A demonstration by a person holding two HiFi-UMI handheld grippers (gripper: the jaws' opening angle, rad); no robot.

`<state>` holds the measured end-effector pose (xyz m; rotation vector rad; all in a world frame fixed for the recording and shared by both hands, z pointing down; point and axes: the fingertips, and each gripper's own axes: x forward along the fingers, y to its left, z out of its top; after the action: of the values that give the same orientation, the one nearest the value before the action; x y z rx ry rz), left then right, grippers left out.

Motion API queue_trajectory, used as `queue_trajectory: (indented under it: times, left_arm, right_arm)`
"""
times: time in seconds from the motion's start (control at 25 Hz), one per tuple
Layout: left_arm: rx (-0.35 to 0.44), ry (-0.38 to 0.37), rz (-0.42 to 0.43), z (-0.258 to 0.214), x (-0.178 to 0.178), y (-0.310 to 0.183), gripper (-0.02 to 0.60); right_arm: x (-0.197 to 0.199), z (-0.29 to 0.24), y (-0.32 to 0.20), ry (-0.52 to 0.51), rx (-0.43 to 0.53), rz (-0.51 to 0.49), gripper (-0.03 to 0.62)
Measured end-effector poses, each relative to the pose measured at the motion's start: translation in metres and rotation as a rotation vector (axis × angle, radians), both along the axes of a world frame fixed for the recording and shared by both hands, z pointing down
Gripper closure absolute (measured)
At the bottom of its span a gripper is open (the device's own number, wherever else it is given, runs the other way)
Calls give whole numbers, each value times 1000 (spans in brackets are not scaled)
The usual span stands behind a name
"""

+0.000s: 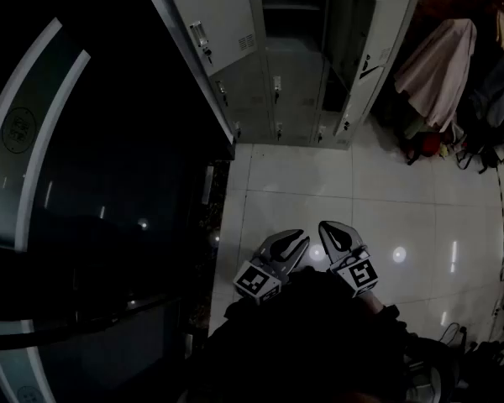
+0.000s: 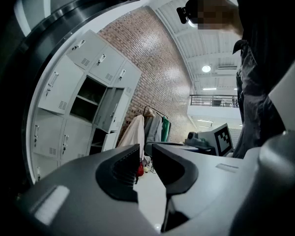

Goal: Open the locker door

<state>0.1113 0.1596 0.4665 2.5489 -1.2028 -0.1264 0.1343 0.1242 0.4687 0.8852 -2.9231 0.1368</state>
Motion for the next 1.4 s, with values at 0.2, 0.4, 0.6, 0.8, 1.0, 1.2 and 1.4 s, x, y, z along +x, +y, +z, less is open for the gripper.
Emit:
queue_trajectory:
  times: [0.2, 0.4, 0.6, 0.8, 1.0, 1.2, 1.4]
  left_arm:
    - [111, 19, 0, -24, -58, -29, 469]
    - [163, 20, -3, -38, -113, -48, 475]
    - [139, 2, -54, -22, -155, -65, 492]
    - [72, 10, -90, -4, -180, -88, 492]
    - [23, 30, -153, 13, -202, -135, 492]
    - [-87, 25, -213, 25, -232, -200, 492]
    - [-142, 48, -279, 26, -249, -276, 492]
  right_arm:
    - [-59, 9, -37, 47, -38, 3, 594]
    - [-111, 25, -82, 86, -54, 21, 526]
    - [-149, 57, -138, 129, -101, 30, 523]
    - [-173, 97, -212, 210, -141, 31, 517]
    - [-200, 144, -324, 271, -164, 45, 517]
    - [-246, 202, -446, 337, -214, 59, 502]
    - [-274, 271, -569, 384, -319, 140, 497]
